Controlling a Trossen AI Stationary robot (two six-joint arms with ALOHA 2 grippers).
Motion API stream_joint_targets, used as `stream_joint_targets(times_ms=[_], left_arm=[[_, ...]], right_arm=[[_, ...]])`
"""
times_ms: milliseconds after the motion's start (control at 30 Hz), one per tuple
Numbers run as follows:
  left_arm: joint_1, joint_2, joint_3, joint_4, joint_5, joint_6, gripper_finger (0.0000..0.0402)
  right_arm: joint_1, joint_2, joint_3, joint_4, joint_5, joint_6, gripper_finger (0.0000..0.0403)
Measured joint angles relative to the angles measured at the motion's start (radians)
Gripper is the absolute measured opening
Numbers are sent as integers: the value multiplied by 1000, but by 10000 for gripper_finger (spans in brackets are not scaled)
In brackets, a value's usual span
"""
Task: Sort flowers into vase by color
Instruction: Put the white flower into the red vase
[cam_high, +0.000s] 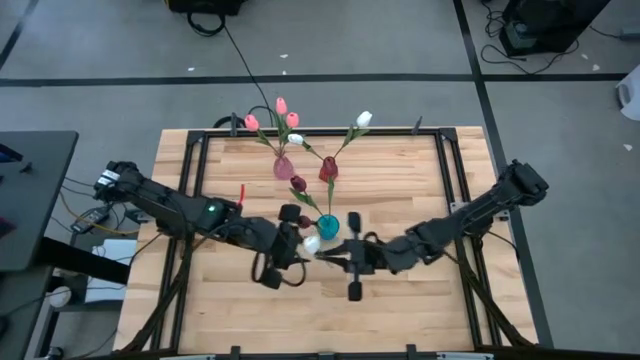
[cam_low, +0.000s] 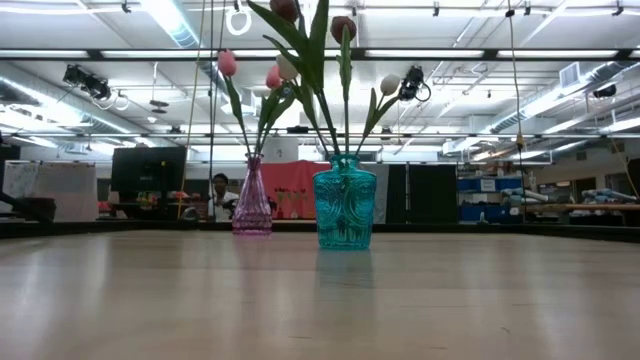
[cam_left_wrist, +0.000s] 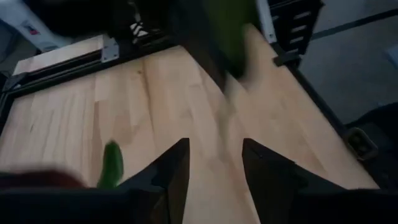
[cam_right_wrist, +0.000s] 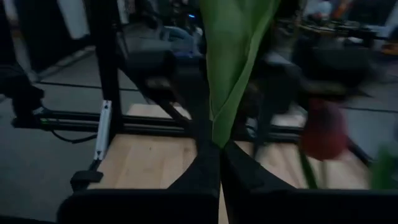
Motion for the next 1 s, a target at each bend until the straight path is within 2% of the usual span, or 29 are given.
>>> stream_joint_targets(times_ms=[133, 300, 433, 533, 733, 1000], left_arm=[[-46, -53, -48, 18, 0, -30, 157], [-129, -95, -180, 98, -40, -86, 158], [-179, -109, -273, 149, -89, -132, 158], [-211, -137, -352, 199, -149, -153, 158], [-220, -287, -580, 360, -200, -212, 158], [-219, -528, -777, 386, -334, -265, 158]], right_arm=[[60, -69, 0, -138, 145, 39, 14], [104, -162, 0, -367, 284, 146, 14], [63, -194, 0, -506, 358, 170, 15], [-16, -225, -14, -526, 335, 155, 16], [-245, -333, -209, -289, 84, 60, 16], [-481, -422, -591, 402, -131, -14, 16]])
